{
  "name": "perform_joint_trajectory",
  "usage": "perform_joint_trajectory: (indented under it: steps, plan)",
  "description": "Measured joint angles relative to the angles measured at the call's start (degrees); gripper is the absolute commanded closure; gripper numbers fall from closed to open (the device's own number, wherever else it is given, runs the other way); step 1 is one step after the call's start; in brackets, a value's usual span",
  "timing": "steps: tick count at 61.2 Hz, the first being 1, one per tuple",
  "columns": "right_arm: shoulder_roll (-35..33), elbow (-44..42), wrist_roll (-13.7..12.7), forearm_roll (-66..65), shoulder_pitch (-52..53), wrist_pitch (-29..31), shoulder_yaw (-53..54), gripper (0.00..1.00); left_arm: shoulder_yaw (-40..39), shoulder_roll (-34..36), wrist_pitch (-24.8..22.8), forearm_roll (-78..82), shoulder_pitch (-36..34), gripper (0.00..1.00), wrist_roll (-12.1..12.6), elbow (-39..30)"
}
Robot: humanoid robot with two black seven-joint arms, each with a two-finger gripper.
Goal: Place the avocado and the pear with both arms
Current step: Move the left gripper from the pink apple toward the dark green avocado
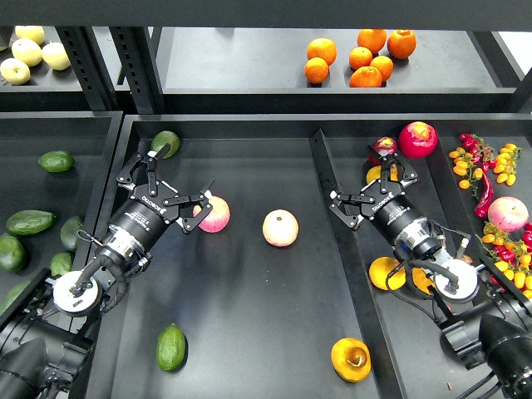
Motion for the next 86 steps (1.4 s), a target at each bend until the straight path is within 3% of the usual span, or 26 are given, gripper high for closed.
perform_joint_trajectory:
  steps: [25,34,38,45,51,67,86]
  plan:
    - [0.0,0.06,0.0,0.0,0.0,0.0,0.01,0.01,0.53,0.0,0.0,0.0,-0.78,0.01,0.28,0.16]
    - [0.0,0.08,0.0,0.0,0.0,0.0,0.01,0.01,1.78,0.0,0.0,0.23,-1.62,0.01,1.6,0.57]
    - [0.0,0.11,0.0,0.0,0.0,0.0,0.01,0.01,2.01,0.0,0.0,0.26,-2.29,0.01,3.72,0.94]
    - [0.0,0.17,0.0,0.0,0.0,0.0,0.01,0.01,2.17,0.0,0.0,0.2,-4.32,0.01,12.17,1.32]
    - [0.0,0.2,0.0,0.0,0.0,0.0,0.01,0.01,3.26,0.25,0.0,-0.3,-6.11,0.01,14.95,1.11]
    - [0.01,0.21,0.0,-0.08,0.0,0.0,0.05,0.01,22.04,15.07,0.0,0.09,-10.29,0.02,15.54,-0.13]
    - [0.0,0.2,-0.08,-0.26,-0.74,0.0,0.01,0.01,39.59,24.19,0.0,10.76,-16.78,0.03,15.53,-1.27]
